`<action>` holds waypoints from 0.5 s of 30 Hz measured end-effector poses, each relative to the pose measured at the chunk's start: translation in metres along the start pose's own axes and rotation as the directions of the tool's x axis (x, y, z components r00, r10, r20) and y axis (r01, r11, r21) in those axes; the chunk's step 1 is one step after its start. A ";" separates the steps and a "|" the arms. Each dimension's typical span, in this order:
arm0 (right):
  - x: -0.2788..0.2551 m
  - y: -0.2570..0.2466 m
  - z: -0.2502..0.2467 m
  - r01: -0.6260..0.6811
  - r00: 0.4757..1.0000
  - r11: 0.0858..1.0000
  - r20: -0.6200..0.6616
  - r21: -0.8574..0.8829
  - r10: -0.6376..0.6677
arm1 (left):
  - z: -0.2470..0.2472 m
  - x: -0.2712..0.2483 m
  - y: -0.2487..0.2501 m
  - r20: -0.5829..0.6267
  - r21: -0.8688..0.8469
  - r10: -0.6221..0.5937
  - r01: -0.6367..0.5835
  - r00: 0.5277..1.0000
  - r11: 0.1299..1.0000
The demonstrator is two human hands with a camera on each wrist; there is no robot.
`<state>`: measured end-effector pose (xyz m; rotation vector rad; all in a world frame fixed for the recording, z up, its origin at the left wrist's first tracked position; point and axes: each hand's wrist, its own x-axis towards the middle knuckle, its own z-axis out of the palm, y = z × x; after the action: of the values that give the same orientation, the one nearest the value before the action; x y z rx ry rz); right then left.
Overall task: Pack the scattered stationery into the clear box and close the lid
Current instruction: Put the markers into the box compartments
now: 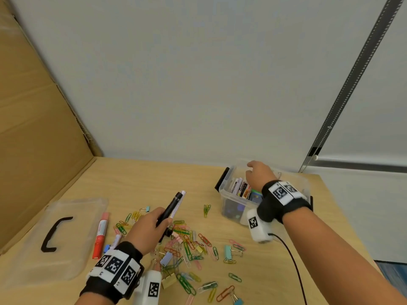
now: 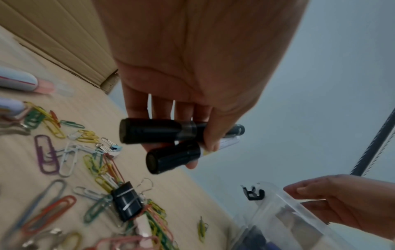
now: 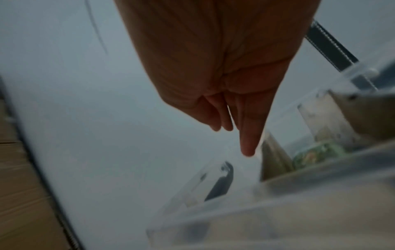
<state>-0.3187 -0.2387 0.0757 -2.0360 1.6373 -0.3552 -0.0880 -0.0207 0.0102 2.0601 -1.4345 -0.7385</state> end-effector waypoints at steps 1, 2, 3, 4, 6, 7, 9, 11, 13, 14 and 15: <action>-0.010 0.009 -0.002 0.039 0.997 0.999 -0.062 0.021 -0.038 | 0.001 -0.001 0.005 0.015 -0.010 0.017 -0.017 1.000 1.000; -0.019 0.019 -0.003 0.080 0.989 0.997 -0.125 0.007 -0.079 | 0.002 -0.001 0.011 0.028 -0.014 0.038 -0.037 0.999 0.999; -0.033 0.030 -0.005 0.103 0.979 0.994 -0.175 -0.045 -0.109 | 0.003 -0.001 0.020 0.040 -0.015 0.057 -0.057 0.998 0.998; -0.044 0.044 -0.006 0.093 0.969 0.987 -0.218 -0.135 -0.121 | 0.005 0.000 0.029 0.046 -0.016 0.077 -0.077 0.996 0.997; -0.061 0.070 -0.008 -0.010 0.954 0.958 -0.289 -0.287 -0.077 | 0.011 0.007 0.052 0.038 0.015 0.130 -0.130 0.991 0.991; -0.067 0.080 -0.006 -0.069 0.955 0.948 -0.295 -0.311 -0.027 | 0.013 0.011 0.065 0.024 0.043 0.153 -0.153 0.988 0.987; -0.071 0.098 0.001 -0.135 0.966 0.941 -0.254 -0.309 0.055 | 0.022 0.024 0.093 -0.004 0.118 0.199 -0.197 0.980 0.973; -0.072 0.105 0.009 -0.143 0.973 0.938 -0.216 -0.315 0.076 | 0.033 0.041 0.123 -0.024 0.204 0.234 -0.224 0.972 0.953; -0.072 0.107 0.013 -0.137 0.971 0.943 -0.230 -0.304 0.067 | 0.047 0.063 0.149 -0.031 0.288 0.243 -0.224 0.969 0.931; -0.072 0.106 0.013 -0.136 0.970 0.943 -0.233 -0.304 0.065 | 0.053 0.076 0.161 -0.024 0.337 0.231 -0.210 0.973 0.918; -0.072 0.105 0.012 -0.133 0.970 0.944 -0.234 -0.303 0.061 | 0.060 0.088 0.171 -0.006 0.394 0.204 -0.185 0.979 0.900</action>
<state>-0.4178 -0.1826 0.0176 -2.1983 2.0368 -0.3083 -0.2172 -0.1622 0.0719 2.1550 -1.8486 -0.3354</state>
